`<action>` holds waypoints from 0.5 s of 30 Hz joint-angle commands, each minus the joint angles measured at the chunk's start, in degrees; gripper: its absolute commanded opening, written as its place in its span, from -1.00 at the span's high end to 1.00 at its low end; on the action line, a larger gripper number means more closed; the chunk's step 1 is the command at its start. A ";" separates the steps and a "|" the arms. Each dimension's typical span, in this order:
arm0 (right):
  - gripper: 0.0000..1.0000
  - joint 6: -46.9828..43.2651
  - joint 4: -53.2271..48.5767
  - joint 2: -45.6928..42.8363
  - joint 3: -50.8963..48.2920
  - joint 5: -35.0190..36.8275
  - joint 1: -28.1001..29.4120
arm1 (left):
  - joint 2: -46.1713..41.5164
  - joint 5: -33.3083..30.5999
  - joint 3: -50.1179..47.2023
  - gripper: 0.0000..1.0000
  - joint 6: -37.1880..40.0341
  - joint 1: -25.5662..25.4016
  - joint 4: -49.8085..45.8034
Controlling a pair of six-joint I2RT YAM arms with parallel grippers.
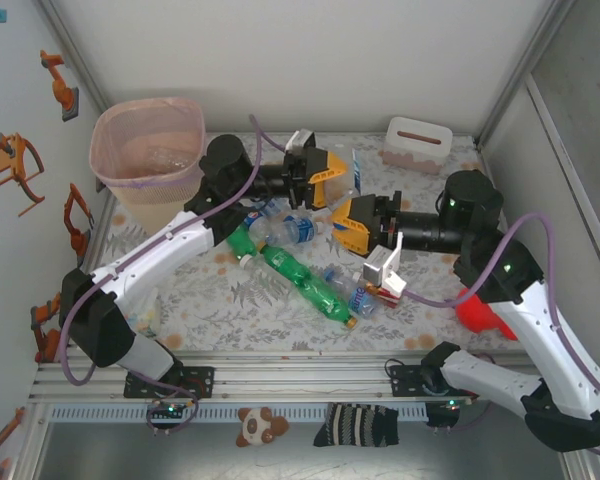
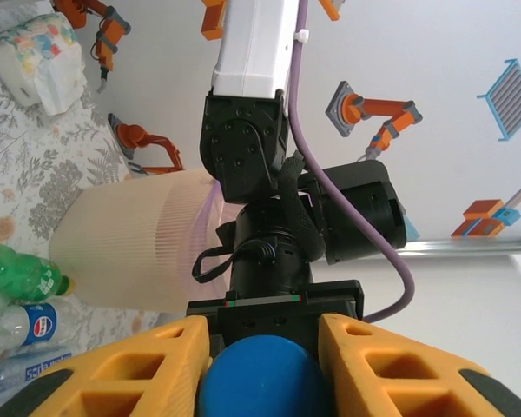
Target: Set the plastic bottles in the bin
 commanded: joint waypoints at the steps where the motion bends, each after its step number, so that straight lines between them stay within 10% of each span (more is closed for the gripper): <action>1: 0.10 4.61 1.84 -2.36 -1.44 1.88 0.34 | -2.57 0.38 -1.00 0.03 -0.85 2.44 2.70; 5: -0.26 11.84 2.50 -3.63 -2.43 6.83 0.34 | -3.07 0.43 -2.15 0.04 -0.53 5.45 2.83; 15: -0.28 45.83 5.00 -4.78 -4.07 26.19 0.34 | -7.07 -4.61 0.46 0.10 19.51 16.05 -22.96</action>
